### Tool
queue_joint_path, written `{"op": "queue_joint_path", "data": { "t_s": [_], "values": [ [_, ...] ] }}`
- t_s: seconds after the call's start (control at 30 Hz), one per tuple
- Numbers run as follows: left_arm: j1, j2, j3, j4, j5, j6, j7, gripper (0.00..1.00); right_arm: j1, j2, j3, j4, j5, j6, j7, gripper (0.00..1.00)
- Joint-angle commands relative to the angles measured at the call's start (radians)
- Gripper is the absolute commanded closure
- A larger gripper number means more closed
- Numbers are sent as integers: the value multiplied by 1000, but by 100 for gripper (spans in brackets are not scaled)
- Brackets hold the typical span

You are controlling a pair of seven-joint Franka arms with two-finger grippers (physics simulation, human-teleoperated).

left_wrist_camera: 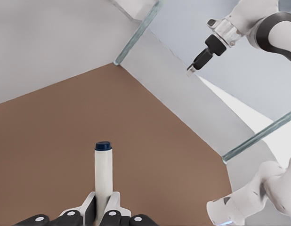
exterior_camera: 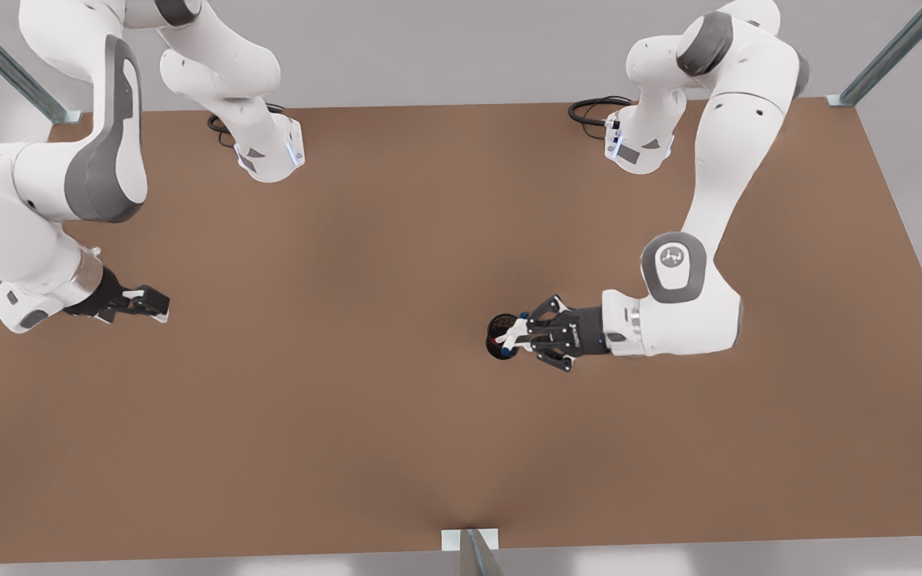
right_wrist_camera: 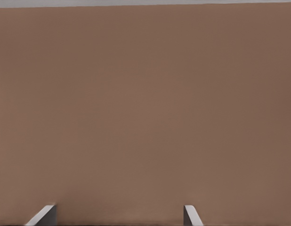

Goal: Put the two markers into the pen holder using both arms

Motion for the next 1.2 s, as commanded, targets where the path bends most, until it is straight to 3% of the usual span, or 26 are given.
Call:
{"op": "queue_joint_path", "data": {
  "t_s": [0.0,0.2,0.47,0.87,1.17],
  "values": [
    [-38,-1,-1,-4,-148,253,454,79,-21,10,-2,8,12,-36,-145,0],
    [-38,-52,-1,-154,-303,290,801,79,-23,59,-2,26,12,-32,-145,0],
    [-40,-149,-2,-313,-352,286,905,79,-39,71,-4,58,7,-29,-145,0],
    [-6,-153,-1,-432,-423,281,1125,79,-41,90,-5,70,6,-10,-148,0],
    [-37,-90,-1,-436,-497,286,1211,79,-39,90,-4,70,7,-9,-147,0]
  ]
}}
